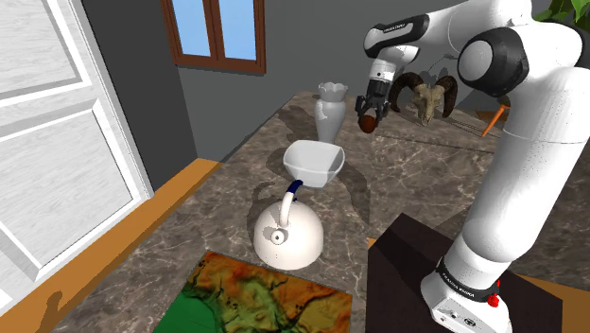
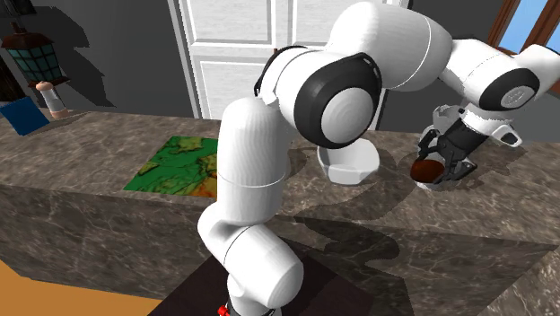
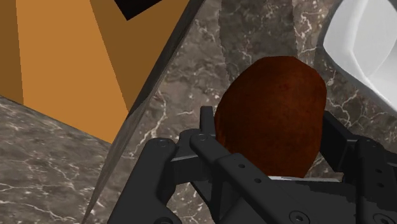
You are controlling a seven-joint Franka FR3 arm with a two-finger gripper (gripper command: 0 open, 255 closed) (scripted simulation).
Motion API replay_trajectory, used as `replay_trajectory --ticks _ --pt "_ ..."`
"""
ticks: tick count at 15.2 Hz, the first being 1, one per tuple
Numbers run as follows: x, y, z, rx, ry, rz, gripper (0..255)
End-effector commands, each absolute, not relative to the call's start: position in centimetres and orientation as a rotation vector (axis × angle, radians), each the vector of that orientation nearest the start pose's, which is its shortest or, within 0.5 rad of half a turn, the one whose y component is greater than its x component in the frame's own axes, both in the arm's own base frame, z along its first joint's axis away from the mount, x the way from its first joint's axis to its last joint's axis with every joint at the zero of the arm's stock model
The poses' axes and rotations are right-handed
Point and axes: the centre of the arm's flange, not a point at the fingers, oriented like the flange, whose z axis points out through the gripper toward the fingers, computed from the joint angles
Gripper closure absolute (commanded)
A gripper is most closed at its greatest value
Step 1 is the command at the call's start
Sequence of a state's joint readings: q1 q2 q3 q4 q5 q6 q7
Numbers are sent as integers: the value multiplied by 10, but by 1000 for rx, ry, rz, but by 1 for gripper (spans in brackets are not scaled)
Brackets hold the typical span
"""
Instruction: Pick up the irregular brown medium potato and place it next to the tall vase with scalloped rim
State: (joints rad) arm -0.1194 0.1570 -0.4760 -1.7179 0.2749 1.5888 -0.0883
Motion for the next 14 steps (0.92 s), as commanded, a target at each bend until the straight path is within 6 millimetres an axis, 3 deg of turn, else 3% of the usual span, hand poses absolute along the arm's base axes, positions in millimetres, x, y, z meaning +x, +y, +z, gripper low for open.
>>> replay_trajectory --ticks 1,14 --pt "500 -286 468 -2743 780 263 255" --pt "500 -286 400 -2743 780 263 255"
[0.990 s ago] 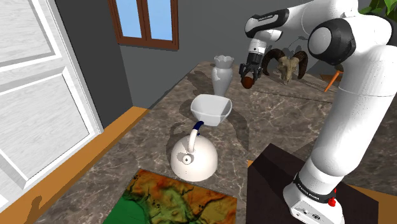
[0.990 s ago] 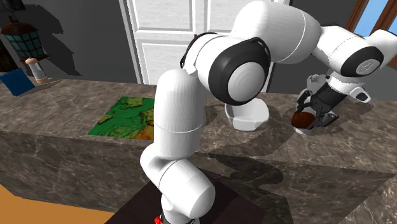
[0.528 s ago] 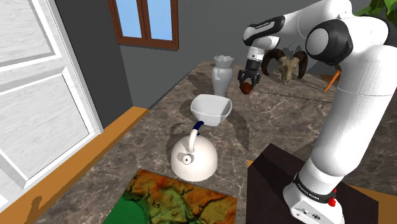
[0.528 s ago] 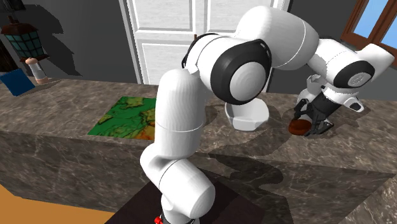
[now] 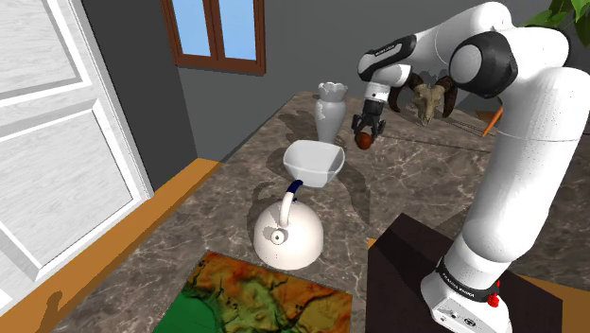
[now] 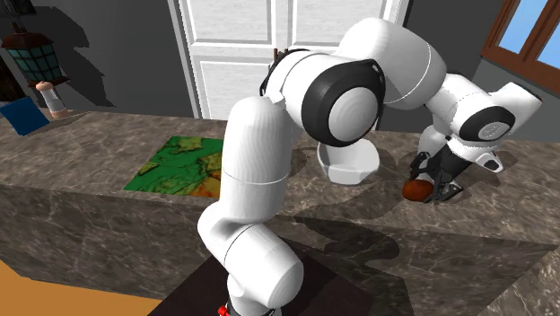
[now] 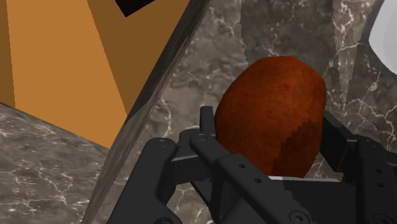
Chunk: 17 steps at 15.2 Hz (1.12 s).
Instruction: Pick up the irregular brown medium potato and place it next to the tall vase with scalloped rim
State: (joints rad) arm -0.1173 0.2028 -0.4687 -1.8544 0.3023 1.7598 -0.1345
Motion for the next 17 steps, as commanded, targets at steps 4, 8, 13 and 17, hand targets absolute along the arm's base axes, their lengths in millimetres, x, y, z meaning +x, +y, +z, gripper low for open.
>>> replay_trajectory --ticks 4,8,13,17 --pt "500 -286 378 -2743 780 263 255" --pt "500 -286 357 -2743 780 263 255" --pt "500 -286 335 -2743 780 263 255" --pt "500 -286 335 -2743 780 263 255"
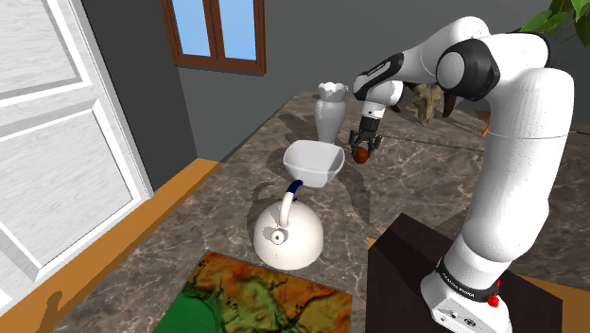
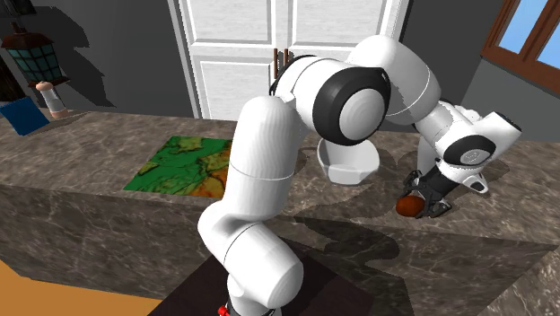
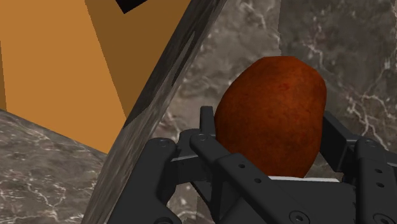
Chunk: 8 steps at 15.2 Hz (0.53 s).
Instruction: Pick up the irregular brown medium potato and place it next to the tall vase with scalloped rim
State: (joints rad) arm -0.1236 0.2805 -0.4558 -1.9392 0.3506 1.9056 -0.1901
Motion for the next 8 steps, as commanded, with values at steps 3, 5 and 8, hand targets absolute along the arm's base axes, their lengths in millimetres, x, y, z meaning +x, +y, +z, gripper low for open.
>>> replay_trajectory --ticks 3,5,8 --pt "500 -286 335 -2743 780 263 255" --pt "500 -286 335 -2743 780 263 0" --pt "500 -286 335 -2743 780 263 0"
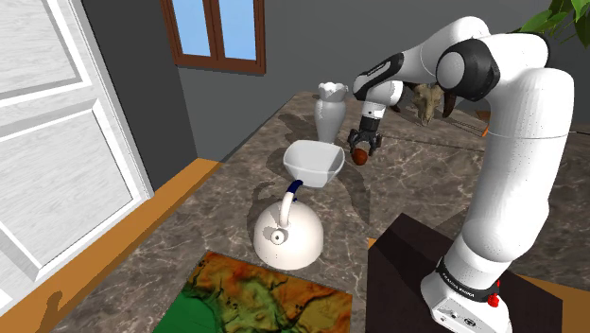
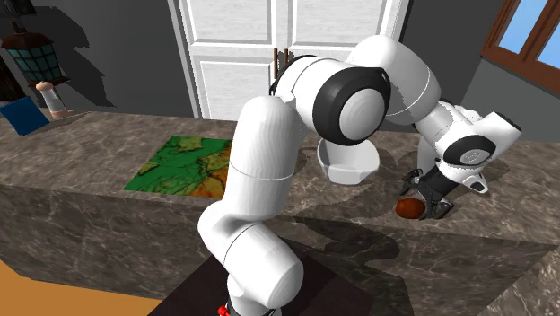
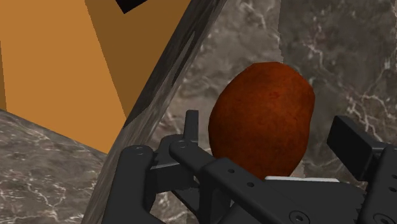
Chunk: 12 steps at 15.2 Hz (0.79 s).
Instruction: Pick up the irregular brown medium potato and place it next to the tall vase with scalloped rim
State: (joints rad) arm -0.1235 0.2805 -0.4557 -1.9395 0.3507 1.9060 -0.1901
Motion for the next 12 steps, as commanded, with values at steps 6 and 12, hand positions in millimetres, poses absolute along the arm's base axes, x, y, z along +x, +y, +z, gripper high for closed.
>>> replay_trajectory --ticks 6,12 --pt "505 -302 382 -2743 780 263 0" --pt "505 -302 382 -2743 780 263 0"
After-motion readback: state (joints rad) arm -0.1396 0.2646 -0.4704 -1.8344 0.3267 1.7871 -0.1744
